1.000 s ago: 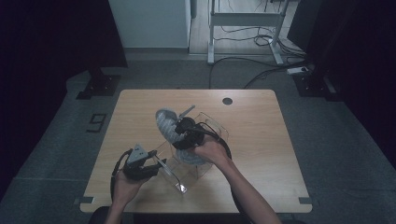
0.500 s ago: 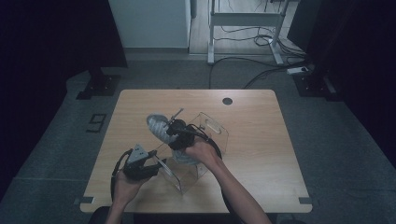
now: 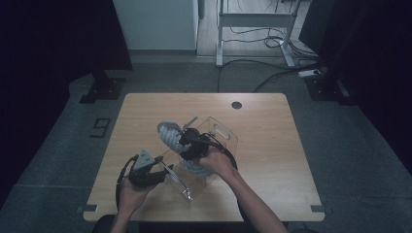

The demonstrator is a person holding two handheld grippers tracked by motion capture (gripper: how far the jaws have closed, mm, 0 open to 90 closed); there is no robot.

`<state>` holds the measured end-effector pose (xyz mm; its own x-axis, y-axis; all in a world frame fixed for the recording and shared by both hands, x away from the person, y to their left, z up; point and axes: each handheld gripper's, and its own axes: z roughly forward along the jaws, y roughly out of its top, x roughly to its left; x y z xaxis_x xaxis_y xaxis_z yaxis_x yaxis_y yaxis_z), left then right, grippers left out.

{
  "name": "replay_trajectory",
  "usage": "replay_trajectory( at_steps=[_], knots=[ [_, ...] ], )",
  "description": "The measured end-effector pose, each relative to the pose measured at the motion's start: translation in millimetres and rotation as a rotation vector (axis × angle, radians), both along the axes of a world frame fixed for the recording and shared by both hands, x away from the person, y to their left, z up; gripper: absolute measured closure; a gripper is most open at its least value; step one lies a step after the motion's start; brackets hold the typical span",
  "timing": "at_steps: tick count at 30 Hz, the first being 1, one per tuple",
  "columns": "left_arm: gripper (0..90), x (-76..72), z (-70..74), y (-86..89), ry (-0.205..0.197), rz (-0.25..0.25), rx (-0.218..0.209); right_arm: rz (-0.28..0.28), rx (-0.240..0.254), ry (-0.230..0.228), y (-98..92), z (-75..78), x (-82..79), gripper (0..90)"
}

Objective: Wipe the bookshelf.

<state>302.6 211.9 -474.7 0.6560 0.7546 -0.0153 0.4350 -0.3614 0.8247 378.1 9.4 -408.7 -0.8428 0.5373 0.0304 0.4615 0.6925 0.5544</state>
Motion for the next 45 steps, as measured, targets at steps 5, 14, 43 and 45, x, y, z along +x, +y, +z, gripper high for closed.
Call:
replay_trajectory(
  at_steps=[5, 14, 43, 45],
  knots=[
    [44.5, 0.1, -0.2, 0.1, -0.002, -0.001, -0.001, 0.003, 0.012, 0.005, -10.4, -1.1, -6.9, 66.5],
    [44.5, 0.2, -0.1, 0.5, -0.002, -0.003, 0.003, 0.003, 0.026, 0.006, -27.5, -3.7, -22.4, 66.3],
    [44.4, 4.0, -0.8, -5.2, -0.005, 0.014, -0.006, -0.030, 0.017, -0.010, -69.3, -37.0, -55.6, 66.4],
    [44.5, 5.5, -0.8, -5.8, -0.005, 0.015, -0.004, -0.038, 0.013, -0.007, -70.3, -41.3, -55.1, 66.5]
  ],
)
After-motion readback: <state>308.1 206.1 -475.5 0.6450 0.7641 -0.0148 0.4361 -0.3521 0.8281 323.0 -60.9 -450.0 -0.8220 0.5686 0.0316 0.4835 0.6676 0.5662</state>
